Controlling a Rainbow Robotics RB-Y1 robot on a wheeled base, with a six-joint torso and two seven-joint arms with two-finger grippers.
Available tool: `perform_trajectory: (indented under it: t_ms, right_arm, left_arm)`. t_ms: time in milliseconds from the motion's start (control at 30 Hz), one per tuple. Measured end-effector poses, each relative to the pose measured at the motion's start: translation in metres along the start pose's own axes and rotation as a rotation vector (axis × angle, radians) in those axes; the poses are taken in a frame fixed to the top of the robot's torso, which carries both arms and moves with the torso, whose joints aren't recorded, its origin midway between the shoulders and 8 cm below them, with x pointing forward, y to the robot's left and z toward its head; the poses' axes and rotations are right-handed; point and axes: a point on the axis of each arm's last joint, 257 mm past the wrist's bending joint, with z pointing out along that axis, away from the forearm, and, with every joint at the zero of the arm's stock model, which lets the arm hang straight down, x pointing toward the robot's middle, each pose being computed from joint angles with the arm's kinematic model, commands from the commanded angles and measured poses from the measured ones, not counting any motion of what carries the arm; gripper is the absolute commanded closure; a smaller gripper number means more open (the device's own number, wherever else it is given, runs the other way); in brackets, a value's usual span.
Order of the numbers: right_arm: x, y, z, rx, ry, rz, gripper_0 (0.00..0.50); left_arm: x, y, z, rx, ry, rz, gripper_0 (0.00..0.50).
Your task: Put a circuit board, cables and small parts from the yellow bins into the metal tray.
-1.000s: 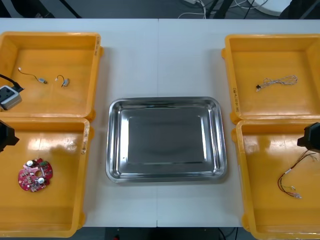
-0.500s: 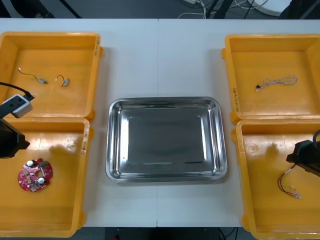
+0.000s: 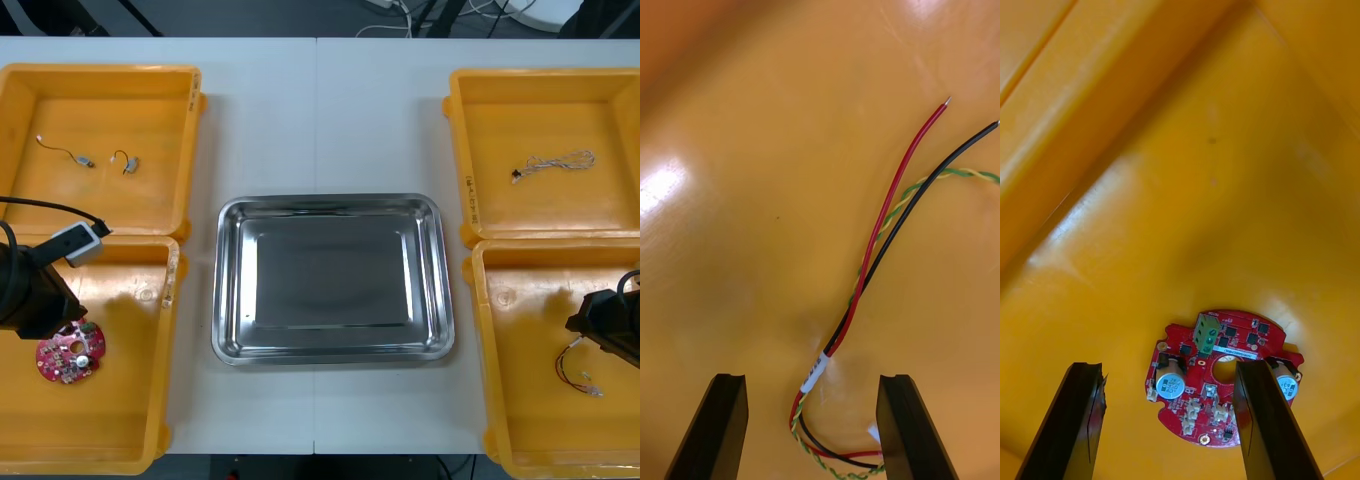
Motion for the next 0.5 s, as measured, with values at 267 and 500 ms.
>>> perform_trajectory:
  t_ms: [267, 500]
  right_arm:
    - [0.002, -0.003, 0.008, 0.015, -0.001, 0.005, 0.000]
    - [0.009, 0.000, 0.015, 0.011, 0.008, 0.047, 0.000]
  left_arm:
    - [0.012, 0.000, 0.007, -0.017, 0.027, 0.037, 0.000]
    - [0.017, 0.006, 0.019, -0.036, 0.022, 0.040, 0.000]
